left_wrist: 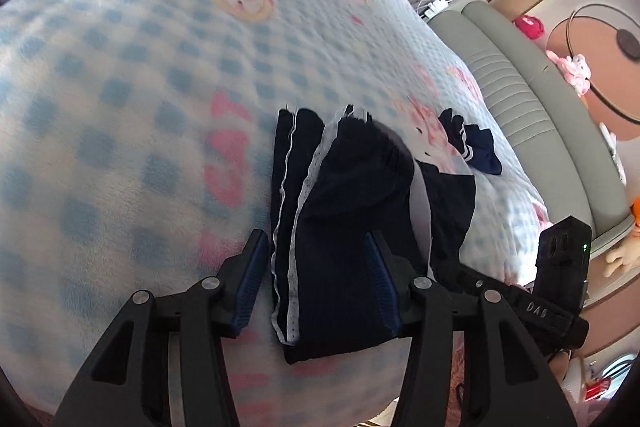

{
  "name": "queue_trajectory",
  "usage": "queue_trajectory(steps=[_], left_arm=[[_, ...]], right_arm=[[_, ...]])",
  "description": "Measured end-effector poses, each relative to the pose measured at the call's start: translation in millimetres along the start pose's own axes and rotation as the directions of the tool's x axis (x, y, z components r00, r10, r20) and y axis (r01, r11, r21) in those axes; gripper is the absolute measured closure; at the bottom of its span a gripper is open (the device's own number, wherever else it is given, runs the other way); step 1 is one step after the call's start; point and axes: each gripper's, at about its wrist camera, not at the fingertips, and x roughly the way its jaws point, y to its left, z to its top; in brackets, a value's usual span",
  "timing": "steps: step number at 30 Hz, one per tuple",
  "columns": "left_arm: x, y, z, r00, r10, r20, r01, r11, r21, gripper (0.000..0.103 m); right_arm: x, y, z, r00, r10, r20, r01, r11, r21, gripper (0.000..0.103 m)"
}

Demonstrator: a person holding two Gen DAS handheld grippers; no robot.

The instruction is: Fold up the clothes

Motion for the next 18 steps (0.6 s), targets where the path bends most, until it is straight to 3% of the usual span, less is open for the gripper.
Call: queue_trajectory(steps=[2,3,6,8,12,13,14,15,16,17,18], left_arm=[[0.9,-3.2,-0.4,1.000,-0.010,-0.008,0.010,1.000,-0.002,0.051],[2.5,-5.7,2.9,0.999,-0.028,-0.016,0.028,1.000,-0.001,0.052],[7.5,-7.8,17.9,0.995,-0.088,-0.040,0.087,0.996,-0.025,0.050],[15.8,-1.8,24.7,0.995,-0.082,-0.062,0.077,0.995,-0.065,0.050],[24.7,-12.0,12.8,0.996,-0.013,-0.087,0.015,1.000,0.023,0.050],[25.1,-15.0,9.4,0.996,-0.002,-0.088,0.005,0.999,0.039,0.053],[23.2,-16.5,8.4,0.997,-0.007,-0.082,0.009,1.000,0.025,0.055],[20.1,-16.8,9.4,0.997,-0.020,-0.071,0.020,1.000,-0.009,0.072],[16.7,-20.4,11.4,0.998,-0.027,-0.063,0.026,0.999,-0.028,0.088],[12.9,-27.0,14.5,0.998,-0.028,-0.057,0.027,0.999,-0.033,0.088],[9.1,-37.1,17.6,0.999,-0.023,-0.046,0.022,1.000,-0.018,0.089]], right_arm=[[1.1,3.4,6.3,1.000,0.026,-0.004,-0.026,0.999,-0.018,0.051],[3.2,10.3,9.8,0.999,0.021,-0.025,-0.022,0.997,-0.067,0.063],[0.7,28.6,17.4,0.998,-0.053,-0.035,0.044,0.976,-0.214,0.066],[9.2,12.8,24.7,0.996,-0.060,-0.062,0.051,0.990,-0.130,0.059],[25.8,-8.5,21.6,0.996,0.018,-0.084,-0.021,0.999,-0.026,0.057],[26.8,-5.2,20.7,0.997,0.023,-0.080,-0.027,0.999,-0.042,0.055],[26.7,1.2,19.9,0.997,0.024,-0.076,-0.029,0.997,-0.074,0.063],[24.5,10.4,19.3,0.997,0.012,-0.076,-0.022,0.991,-0.135,0.078],[19.1,24.3,18.7,0.998,-0.009,-0.066,-0.006,0.976,-0.219,0.080],[16.1,34.7,21.6,0.998,-0.003,-0.056,-0.012,0.964,-0.266,0.091],[11.2,37.6,26.2,0.998,0.029,-0.048,-0.041,0.964,-0.263,0.094]])
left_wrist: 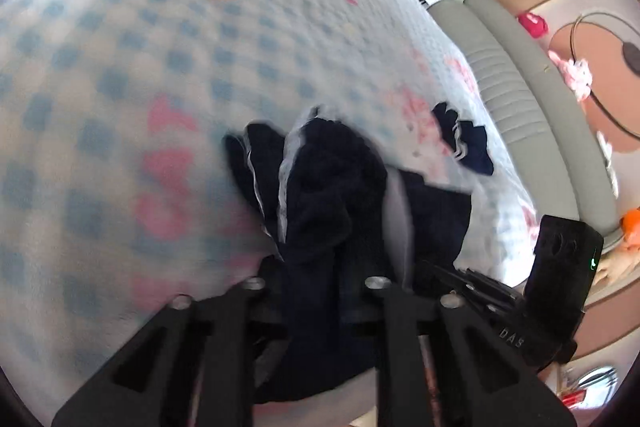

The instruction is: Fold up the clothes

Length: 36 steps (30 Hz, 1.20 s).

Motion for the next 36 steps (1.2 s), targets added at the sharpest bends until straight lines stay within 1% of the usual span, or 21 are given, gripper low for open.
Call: queue_trajectory(steps=[3,5,10,12,14,15,17,18,21,22,23,24,26,27,28,29,30,31,32,34,36], left_arm=[[-5.7,-54.3,12.4,1.000,-0.023,0.015,0.021,0.992,0.122,0.090],[2.6,-100.9,25.3,0.999,-0.032,0.010,0.029,0.975,0.219,0.090],[50.1,-179.2,52.0,0.993,-0.112,-0.032,0.117,0.936,0.333,0.090],[84.0,-203.3,71.1,0.991,-0.128,-0.041,0.135,0.933,0.334,0.090],[120.6,-231.0,93.3,0.988,-0.149,-0.046,0.156,0.933,0.324,0.090],[134.2,-246.0,102.3,0.985,-0.168,-0.039,0.172,0.931,0.321,0.090],[153.4,-277.2,113.9,0.980,-0.199,-0.008,0.190,0.923,0.334,0.090],[164.4,-292.2,119.3,0.978,-0.207,0.003,0.193,0.919,0.343,0.090],[209.9,-307.7,133.3,0.988,-0.153,0.010,0.143,0.942,0.303,0.086],[228.7,-307.1,137.0,0.992,-0.122,-0.008,0.120,0.952,0.280,0.077],[251.5,-301.5,138.8,0.995,-0.082,-0.056,0.093,0.963,0.254,0.068],[272.5,-293.8,138.5,0.993,-0.034,-0.113,0.059,0.971,0.231,0.054],[300.4,-278.7,135.5,0.978,0.051,-0.201,-0.009,0.978,0.206,0.056],[294.9,-276.4,133.7,0.984,0.048,-0.170,-0.010,0.976,0.217,0.056],[282.2,-276.7,132.3,0.994,0.030,-0.107,-0.004,0.972,0.234,0.056],[264.4,-278.5,130.0,1.000,0.023,-0.006,-0.021,0.966,0.259,0.056],[247.6,-281.2,127.1,0.996,0.023,0.092,-0.049,0.958,0.284,0.056],[238.0,-285.3,124.7,0.989,0.022,0.148,-0.067,0.948,0.310,0.056],[232.8,-291.3,122.6,0.984,0.016,0.179,-0.078,0.936,0.344,0.057],[234.9,-301.4,119.0,0.985,-0.016,0.171,-0.055,0.914,0.403,0.062],[251.9,-311.0,115.0,0.991,0.015,0.132,-0.074,0.888,0.454,0.062]], right_arm=[[-34.0,-11.0,14.4,0.993,0.071,0.093,-0.076,0.996,0.048,0.095],[-63.1,-23.5,25.6,0.980,0.096,0.175,-0.111,0.991,0.079,0.095],[-118.1,-87.9,46.9,0.960,0.018,0.279,-0.072,0.980,0.183,0.095],[-134.3,-117.1,59.1,0.958,-0.059,0.282,0.002,0.980,0.198,0.095],[-151.2,-146.5,79.2,0.945,-0.176,0.275,0.127,0.974,0.188,0.095],[-159.8,-161.1,90.0,0.933,-0.237,0.272,0.193,0.964,0.180,0.095],[-176.7,-184.6,114.2,0.886,-0.369,0.281,0.337,0.928,0.157,0.095],[-183.1,-196.1,126.2,0.874,-0.391,0.287,0.361,0.920,0.155,0.094],[-189.5,-234.8,157.0,0.853,-0.435,0.290,0.398,0.900,0.179,0.088],[-182.0,-253.1,164.6,0.857,-0.445,0.260,0.406,0.894,0.192,0.084],[-169.7,-272.3,169.3,0.868,-0.451,0.206,0.412,0.887,0.207,0.074],[-155.9,-290.9,172.4,0.878,-0.456,0.145,0.420,0.879,0.224,0.073],[-139.6,-319.8,168.4,0.878,-0.476,0.059,0.443,0.852,0.279,0.073],[-139.9,-324.3,163.6,0.875,-0.480,0.065,0.442,0.845,0.300,0.073],[-144.2,-323.7,157.9,0.871,-0.482,0.097,0.432,0.845,0.315,0.073],[-148.6,-323.1,152.2,0.866,-0.483,0.129,0.422,0.844,0.330,0.073],[-153.0,-322.5,146.5,0.860,-0.485,0.161,0.411,0.844,0.345,0.073],[-157.4,-317.8,141.4,0.844,-0.499,0.198,0.415,0.840,0.348,0.073],[-159.8,-311.4,137.4,0.831,-0.509,0.225,0.424,0.841,0.336,0.073],[-158.5,-300.0,132.9,0.819,-0.515,0.254,0.440,0.847,0.298,0.073],[-144.6,-299.8,134.3,0.832,-0.507,0.223,0.444,0.851,0.279,0.073]])
